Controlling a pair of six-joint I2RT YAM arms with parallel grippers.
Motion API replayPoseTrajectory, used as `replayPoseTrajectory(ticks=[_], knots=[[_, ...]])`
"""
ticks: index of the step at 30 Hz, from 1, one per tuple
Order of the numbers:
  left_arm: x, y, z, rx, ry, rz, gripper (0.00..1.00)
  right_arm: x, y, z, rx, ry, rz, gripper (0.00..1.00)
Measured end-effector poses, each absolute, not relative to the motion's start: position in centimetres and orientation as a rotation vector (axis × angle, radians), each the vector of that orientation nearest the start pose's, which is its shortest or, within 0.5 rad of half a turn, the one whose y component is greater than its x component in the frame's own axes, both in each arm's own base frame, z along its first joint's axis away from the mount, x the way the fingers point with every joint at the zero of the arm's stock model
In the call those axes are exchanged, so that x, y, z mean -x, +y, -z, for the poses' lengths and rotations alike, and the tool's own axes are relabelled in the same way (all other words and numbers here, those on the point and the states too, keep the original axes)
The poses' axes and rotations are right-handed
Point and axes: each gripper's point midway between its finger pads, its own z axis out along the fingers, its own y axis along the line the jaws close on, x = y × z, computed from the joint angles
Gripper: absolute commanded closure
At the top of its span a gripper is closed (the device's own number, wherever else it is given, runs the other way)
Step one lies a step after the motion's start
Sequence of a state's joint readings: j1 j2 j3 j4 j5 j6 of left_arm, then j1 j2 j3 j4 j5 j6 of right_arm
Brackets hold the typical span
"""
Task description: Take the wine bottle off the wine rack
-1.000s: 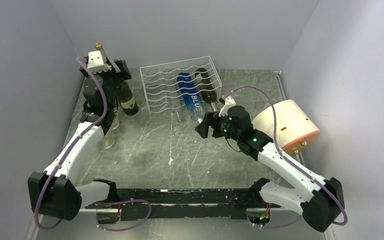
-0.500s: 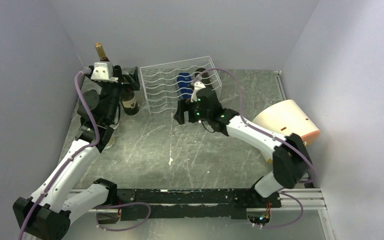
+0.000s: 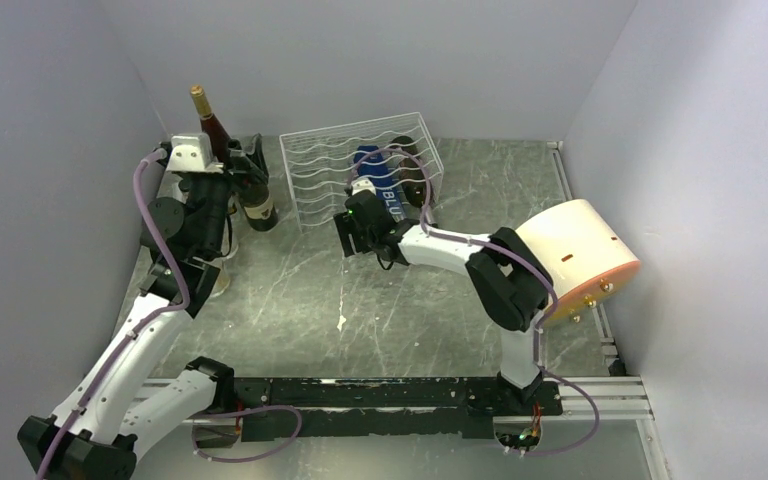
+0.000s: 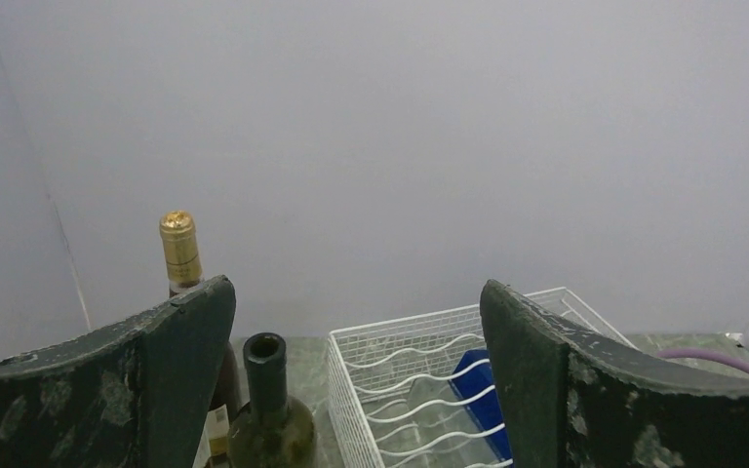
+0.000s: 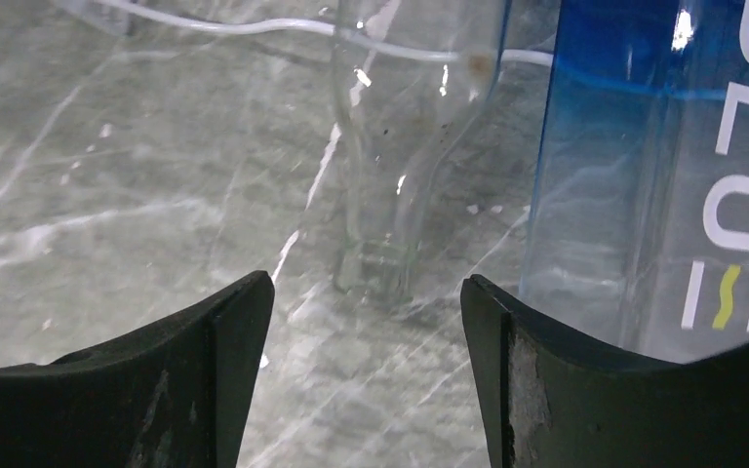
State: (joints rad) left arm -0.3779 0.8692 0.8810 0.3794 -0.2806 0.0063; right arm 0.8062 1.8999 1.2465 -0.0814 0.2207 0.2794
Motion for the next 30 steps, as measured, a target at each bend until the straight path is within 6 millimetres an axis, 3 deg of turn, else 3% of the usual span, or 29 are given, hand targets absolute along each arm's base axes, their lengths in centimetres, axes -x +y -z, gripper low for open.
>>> replayPoseTrajectory(ticks=[4,12,21,30], knots=[[-33.4,-8.1,-42.4,0.008,1.223,0.157,0.02,-37.4,33.8,-5.2,0.494,2.243,-0.244,0.29],[-33.6,-8.4,-42.1,-0.008,1.231,0.158,0.02,-38.9,34.6,-4.2,0.462,2.194,-0.241,0.40],[-33.8,-8.4,-41.9,-0.025,1.236,0.135,0.02,-40.0,34.7,-3.1,0.427,2.165,-0.214,0.70],[-33.6,-8.2,-42.0,-0.045,1.230,0.103,0.02,-39.3,33.9,-3.1,0.391,2.156,-0.197,0.86]])
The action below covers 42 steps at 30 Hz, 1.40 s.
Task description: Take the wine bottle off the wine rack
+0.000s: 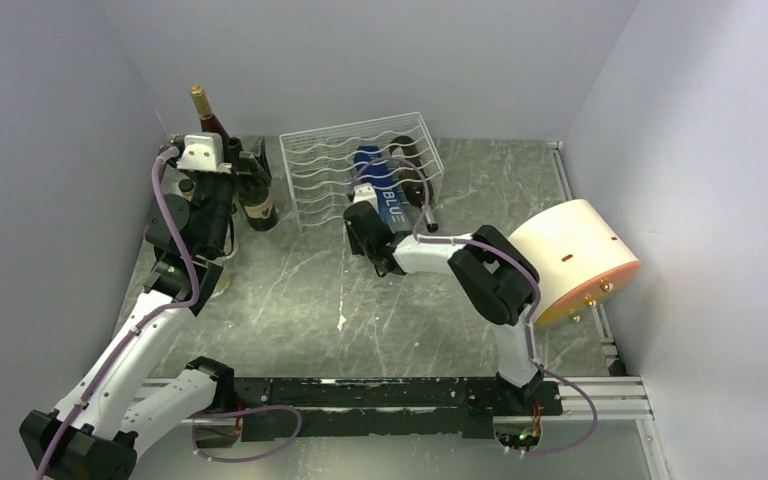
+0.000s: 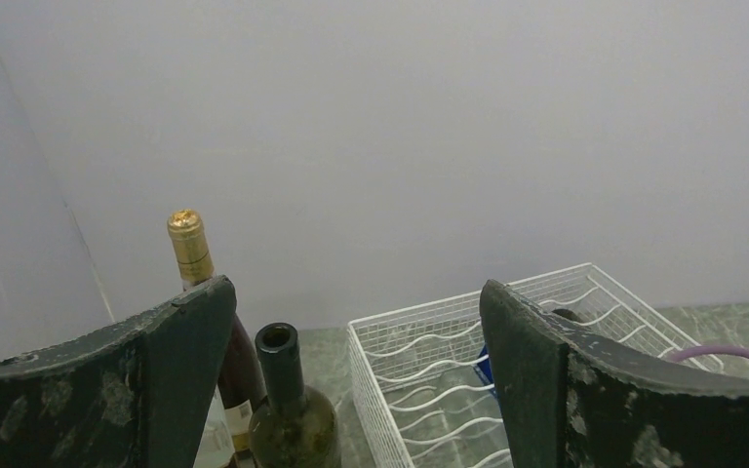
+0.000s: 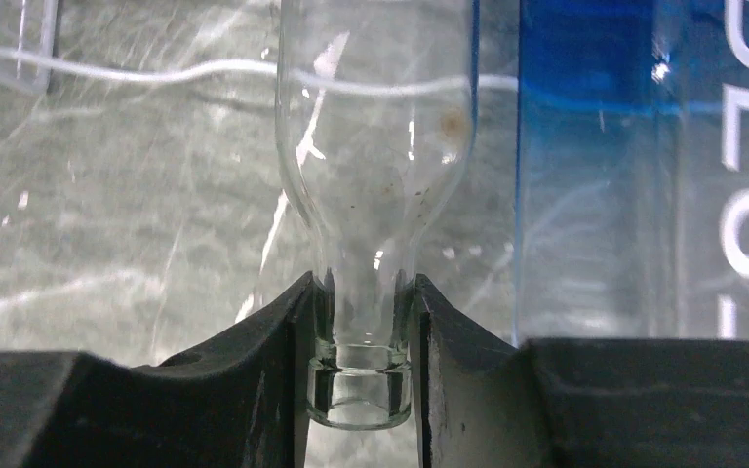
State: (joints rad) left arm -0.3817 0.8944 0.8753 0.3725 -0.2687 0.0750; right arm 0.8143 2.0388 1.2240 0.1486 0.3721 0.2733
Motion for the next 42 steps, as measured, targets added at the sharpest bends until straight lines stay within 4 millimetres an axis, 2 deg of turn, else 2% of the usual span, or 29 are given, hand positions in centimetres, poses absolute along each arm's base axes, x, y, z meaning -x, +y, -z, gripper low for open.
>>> replayPoseTrajectory(ticks=[6,10,17,21,28,38,42], knots=[[-33.7,-7.8,-41.9,-0.054,1.230,0.069,0.02,-36.9,32.9,-5.5,0.387,2.130,-0.232,0.94],[-33.8,-7.6,-41.6,-0.060,1.233,0.046,0.02,-35.5,32.8,-6.7,0.377,2.120,-0.291,0.95],[-34.2,-7.8,-41.0,-0.067,1.246,0.037,0.02,-32.3,31.6,-6.6,0.386,2.145,-0.374,0.98],[-34.2,-8.5,-41.0,-0.093,1.242,0.073,0.06,-30.9,31.0,-7.5,0.391,2.149,-0.422,0.99],[-33.6,-12.0,-40.9,-0.216,1.210,0.180,0.10,-28.1,30.1,-9.8,0.400,2.147,-0.532,1.00],[-32.8,-17.7,-38.2,-0.464,1.199,0.276,0.12,-24.4,28.1,-10.9,0.395,2.183,-0.626,1.00],[-31.8,-20.9,-37.1,-0.606,1.190,0.335,0.15,-23.2,27.4,-11.7,0.408,2.194,-0.650,1.00]])
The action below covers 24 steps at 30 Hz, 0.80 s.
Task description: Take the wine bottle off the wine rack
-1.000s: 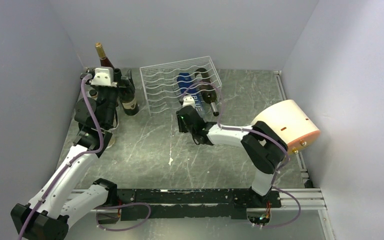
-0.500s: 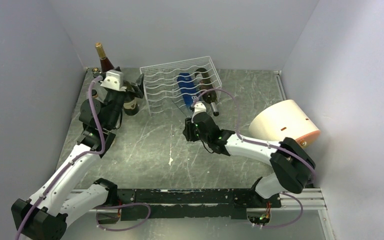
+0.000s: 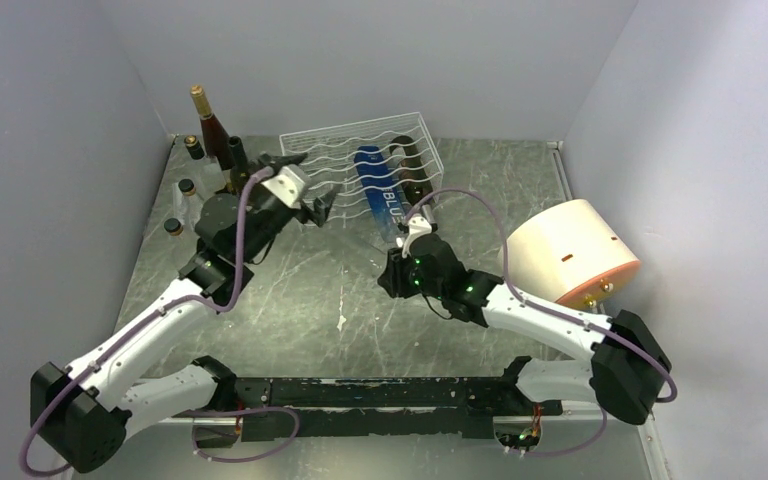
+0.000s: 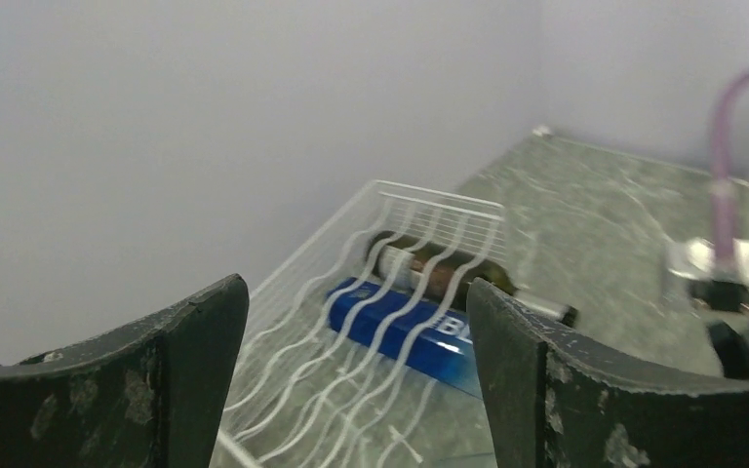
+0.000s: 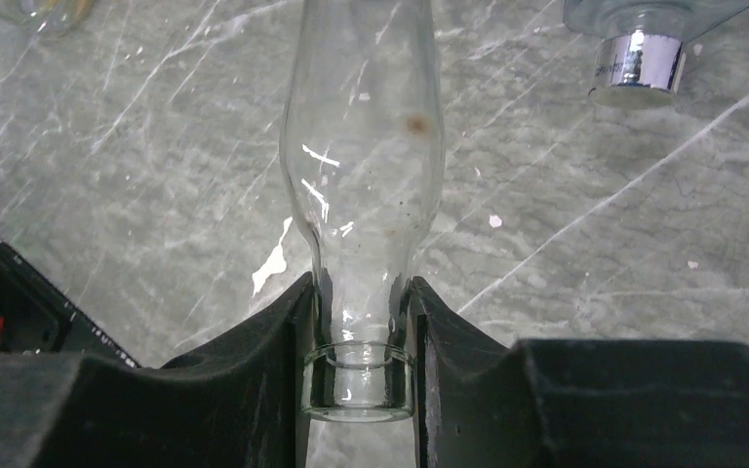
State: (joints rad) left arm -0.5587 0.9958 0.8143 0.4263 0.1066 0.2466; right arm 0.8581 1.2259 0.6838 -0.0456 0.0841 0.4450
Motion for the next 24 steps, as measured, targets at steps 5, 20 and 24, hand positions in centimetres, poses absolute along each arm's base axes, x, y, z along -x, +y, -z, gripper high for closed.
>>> replayPoseTrajectory(ticks=[5,20,24], knots=[[-29.0,-26.2,-34.2,-0.816,1.223,0.421,0.15,-22.6,26.3,-12.5,0.419,2.210,-0.690,1.00],[-19.9,-34.1,-18.7,-1.236,1.555,0.504,0.00,-22.0,23.6,-13.5,0.511,2.321,-0.882,1.00],[-20.2,-33.9,-15.7,-1.324,1.594,0.399,0.01,-21.3,23.8,-13.6,0.539,2.329,-0.919,1.00]])
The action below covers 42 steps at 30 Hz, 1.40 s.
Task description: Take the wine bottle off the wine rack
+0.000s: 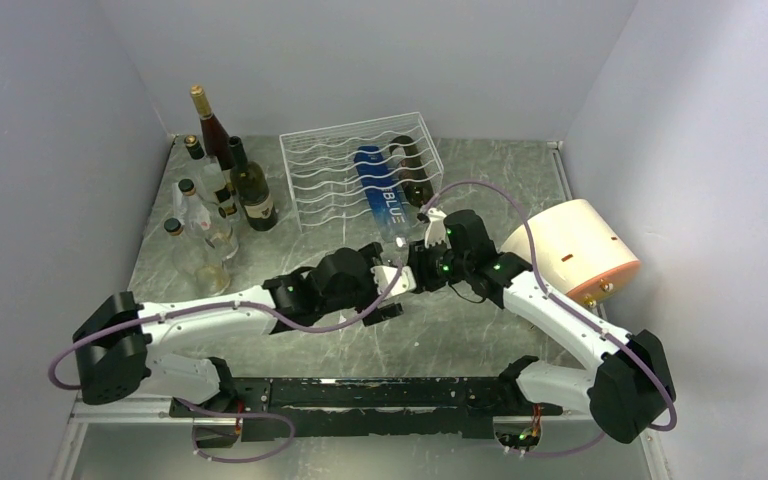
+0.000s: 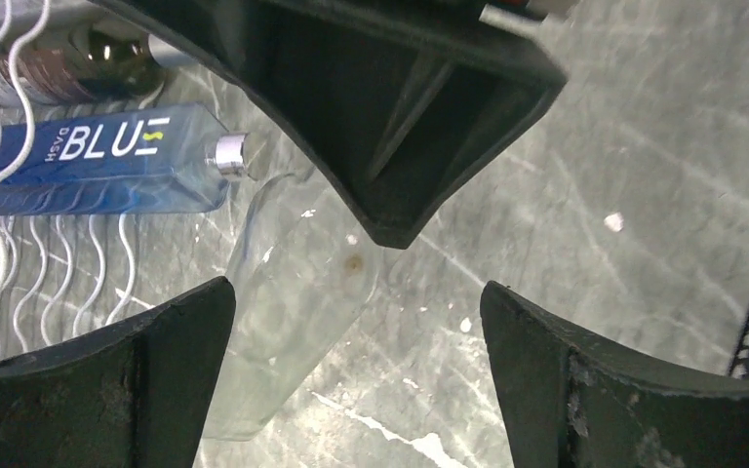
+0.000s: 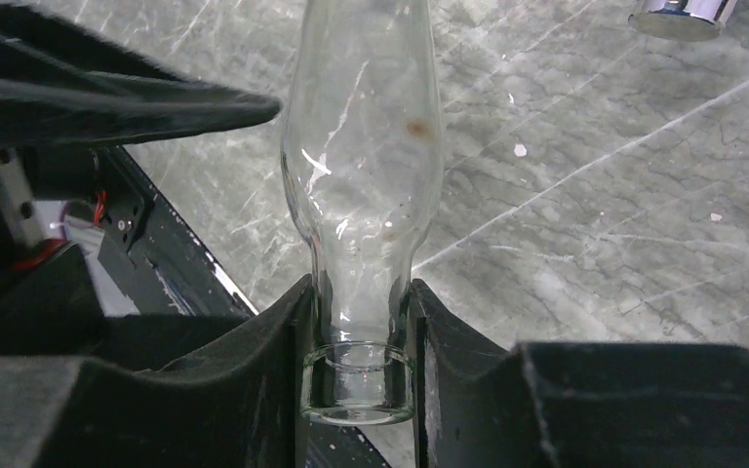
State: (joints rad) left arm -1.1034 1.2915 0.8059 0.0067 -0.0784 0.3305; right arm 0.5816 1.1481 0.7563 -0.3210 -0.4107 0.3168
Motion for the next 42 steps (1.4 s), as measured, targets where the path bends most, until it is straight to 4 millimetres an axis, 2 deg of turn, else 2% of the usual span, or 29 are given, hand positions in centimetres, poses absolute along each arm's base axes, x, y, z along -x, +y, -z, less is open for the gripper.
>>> replayPoseTrajectory(ticks=[5,10,13,16,19,22,23,24,28,30,34,38,42], knots=[[-21.3,-34.2,-13.5,-1.416,1.612,0.290,0.00,-21.1,23.8,-13.6,0.551,2.334,-0.922,1.00],[-22.5,-34.5,-12.2,-1.464,1.615,0.200,0.12,-20.7,23.8,-13.9,0.570,2.341,-0.935,1.00],[-23.2,-34.1,-11.7,-1.491,1.602,0.131,0.36,-20.4,23.8,-14.0,0.590,2.343,-0.946,1.00],[-23.7,-34.1,-11.7,-1.514,1.584,0.083,0.51,-20.4,23.8,-14.2,0.601,2.337,-0.953,0.98],[-23.8,-34.1,-11.9,-1.516,1.573,0.063,0.66,-20.6,23.7,-14.5,0.599,2.328,-0.948,0.75],[-23.9,-33.8,-12.6,-1.478,1.564,0.060,0.73,-20.7,23.7,-15.1,0.595,2.309,-0.942,0.57],[-23.8,-33.6,-13.0,-1.455,1.557,0.067,0.75,-20.7,23.8,-15.4,0.592,2.302,-0.943,0.45],[-23.7,-33.3,-13.5,-1.424,1.550,0.076,0.76,-20.8,23.9,-16.0,0.587,2.287,-0.943,0.39],[-23.9,-31.0,-15.2,-1.264,1.573,0.076,0.83,-22.2,23.4,-18.4,0.509,2.233,-0.879,0.18],[-24.3,-29.6,-15.9,-1.167,1.601,0.078,0.84,-23.3,22.7,-19.9,0.437,2.190,-0.820,0.14],[-25.4,-26.4,-16.7,-0.977,1.668,0.052,0.92,-24.8,20.7,-22.1,0.319,2.112,-0.708,0.13],[-26.9,-23.3,-18.6,-0.753,1.692,0.033,0.93,-25.7,19.2,-23.9,0.245,2.044,-0.627,0.12],[-29.4,-18.1,-21.5,-0.396,1.678,-0.041,0.93,-25.8,18.4,-24.6,0.215,2.016,-0.594,0.12]])
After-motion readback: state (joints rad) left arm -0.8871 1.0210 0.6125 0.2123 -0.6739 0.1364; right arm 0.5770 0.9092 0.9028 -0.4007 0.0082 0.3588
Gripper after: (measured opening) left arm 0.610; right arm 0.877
